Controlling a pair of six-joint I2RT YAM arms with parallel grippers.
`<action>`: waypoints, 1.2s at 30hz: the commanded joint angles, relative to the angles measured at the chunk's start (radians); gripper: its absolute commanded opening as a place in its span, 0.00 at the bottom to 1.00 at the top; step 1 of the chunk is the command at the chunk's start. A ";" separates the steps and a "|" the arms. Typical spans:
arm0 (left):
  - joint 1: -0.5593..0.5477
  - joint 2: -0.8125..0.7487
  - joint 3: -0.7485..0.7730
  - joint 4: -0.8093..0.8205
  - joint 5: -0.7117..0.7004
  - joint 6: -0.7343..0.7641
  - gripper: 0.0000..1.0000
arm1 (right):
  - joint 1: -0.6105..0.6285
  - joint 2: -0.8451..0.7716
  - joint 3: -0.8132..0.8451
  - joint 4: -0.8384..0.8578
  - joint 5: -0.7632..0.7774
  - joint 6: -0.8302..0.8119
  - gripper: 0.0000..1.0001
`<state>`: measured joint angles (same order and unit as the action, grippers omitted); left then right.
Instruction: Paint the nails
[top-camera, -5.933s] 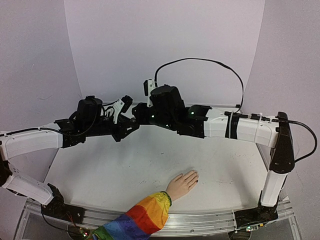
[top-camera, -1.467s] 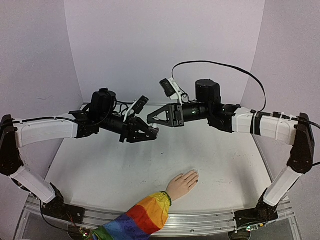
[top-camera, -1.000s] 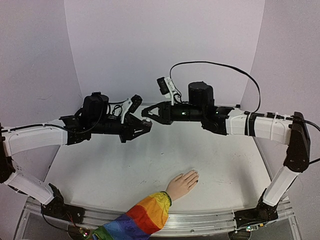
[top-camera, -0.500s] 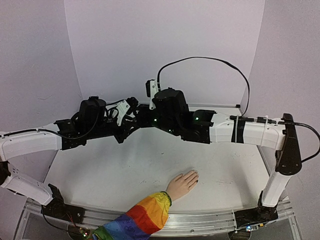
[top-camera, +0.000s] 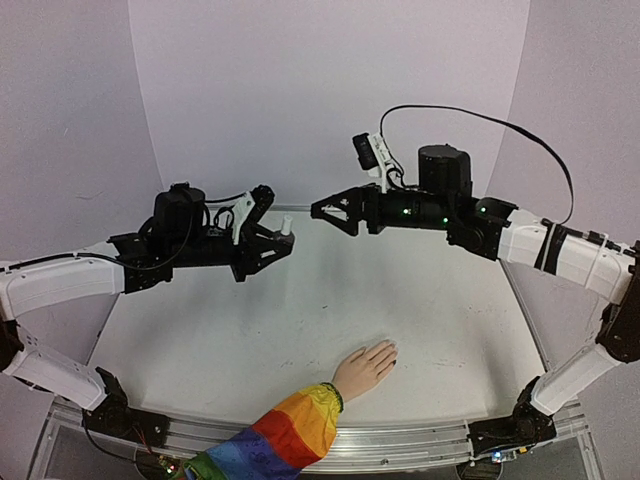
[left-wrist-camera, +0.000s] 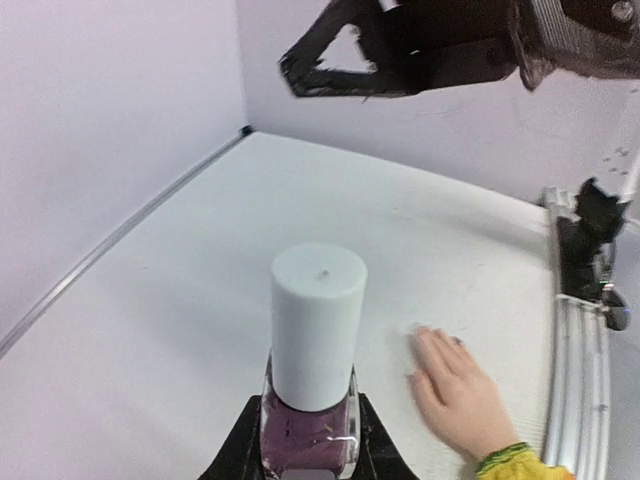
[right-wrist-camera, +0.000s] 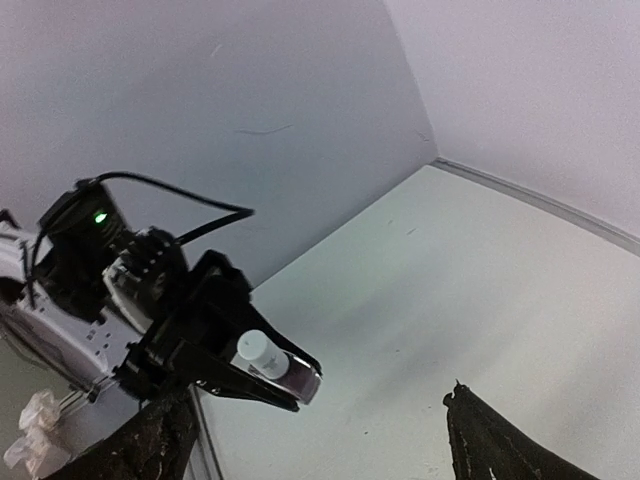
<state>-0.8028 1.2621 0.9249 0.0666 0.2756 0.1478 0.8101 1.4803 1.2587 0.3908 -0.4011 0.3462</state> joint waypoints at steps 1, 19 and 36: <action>0.028 0.052 0.115 0.085 0.526 -0.090 0.00 | 0.001 -0.018 0.008 0.049 -0.335 -0.065 0.91; 0.028 0.160 0.181 0.085 0.828 -0.186 0.00 | 0.003 0.123 0.129 0.063 -0.500 -0.066 0.33; 0.028 0.156 0.176 0.084 0.736 -0.185 0.00 | 0.028 0.161 0.145 0.052 -0.511 -0.081 0.14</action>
<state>-0.7700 1.4357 1.0473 0.0875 1.0393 -0.0360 0.8330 1.6314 1.3624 0.3985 -0.9066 0.2764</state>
